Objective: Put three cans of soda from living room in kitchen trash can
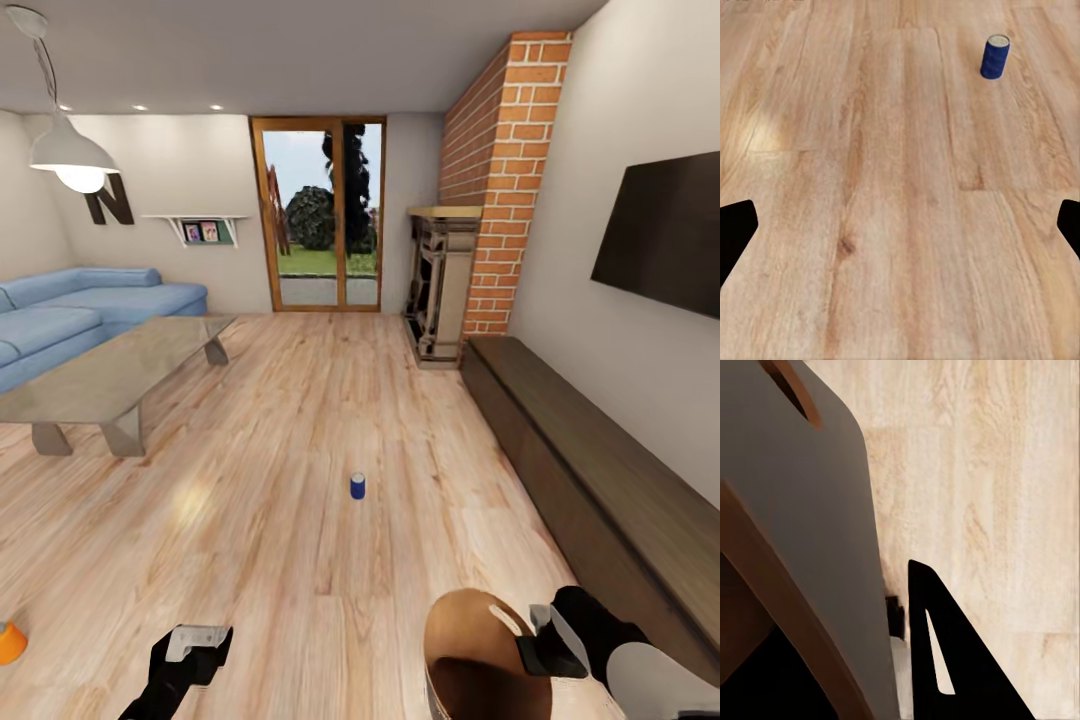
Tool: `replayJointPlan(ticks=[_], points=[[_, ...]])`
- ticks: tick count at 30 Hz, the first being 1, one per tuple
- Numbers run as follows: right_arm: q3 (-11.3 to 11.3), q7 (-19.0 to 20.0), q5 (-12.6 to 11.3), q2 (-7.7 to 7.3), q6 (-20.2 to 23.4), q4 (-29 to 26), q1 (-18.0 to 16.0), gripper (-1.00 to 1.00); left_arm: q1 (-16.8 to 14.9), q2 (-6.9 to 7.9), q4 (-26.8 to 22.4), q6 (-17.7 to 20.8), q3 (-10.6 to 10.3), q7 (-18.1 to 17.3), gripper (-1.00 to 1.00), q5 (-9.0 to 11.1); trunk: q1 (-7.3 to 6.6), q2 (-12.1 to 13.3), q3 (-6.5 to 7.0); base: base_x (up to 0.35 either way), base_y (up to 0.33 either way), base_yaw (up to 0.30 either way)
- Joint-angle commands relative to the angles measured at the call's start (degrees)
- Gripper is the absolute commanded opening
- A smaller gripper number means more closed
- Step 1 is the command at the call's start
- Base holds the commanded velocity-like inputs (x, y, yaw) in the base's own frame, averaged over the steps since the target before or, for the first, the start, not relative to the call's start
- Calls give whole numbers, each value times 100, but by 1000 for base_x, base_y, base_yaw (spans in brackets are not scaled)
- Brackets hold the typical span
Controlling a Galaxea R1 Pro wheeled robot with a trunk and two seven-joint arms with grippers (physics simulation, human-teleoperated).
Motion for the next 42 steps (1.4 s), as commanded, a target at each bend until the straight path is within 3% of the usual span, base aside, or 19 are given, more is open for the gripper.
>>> replayJointPlan(ticks=[1, 6, 11, 20, 24, 25, 27, 31, 34, 37, 42], points=[[8, 7, -28, -47, 57, 3, -14, -100, -1, -2, 1, -1, -1, 2, 100, -1, 0, 0, 0, 288, 5, 0], [-26, 17, -40, -216, 520, -11, -84, -100, -1, -3, 0, -6, -1, 7, 100, 3, 0, 0, 0, 191, 2, 0], [-62, 18, -43, -262, 692, -28, -155, -100, -4, -1, 16, 130, -8, -29, 100, -1, 0, 0, 0, 198, -61, 0], [-71, 121, -50, -258, 766, -172, -486, -100, -171, -24, 277, 1338, 5, -16, 100, 7, 0, 0, -34, 292, -61, 0], [-64, 155, -44, -252, 839, -188, -857, -100, -523, -149, 287, 1983, 6, -3, 100, 7, 0, 0, -50, 318, -11, 0], [-57, 168, -17, -279, 1233, -200, -1182, -100, -1035, -342, 338, 2562, 7, 9, 100, -1, 0, 0, -52, 321, -3, 0], [-55, 178, -12, -324, 1507, -205, -1425, -100, -1521, -449, 491, 2873, 9, 14, 100, -1, 0, 0, -53, 322, -2, 0], [-55, 188, -14, -395, 1617, -213, -1646, -100, -2207, -609, 843, 3086, 13, 1, 100, 4, 0, 0, -55, 323, -1, 0], [-50, 193, -17, -524, 1617, -210, -1959, -100, -2888, -938, 1459, 3188, -22, 9, 100, 5, 0, 0, -56, 324, 0, 0], [-47, 194, -24, -653, 1617, -200, -2158, -100, -3046, -1097, 1622, 3211, -131, 19, 100, 13, 0, 0, -56, 325, 0, 0], [-46, 216, -25, -821, 1617, -195, -2266, -100, -3127, -1176, 1699, 3227, -207, 22, 100, 21, 0, 0, -56, 325, 0, 0]])
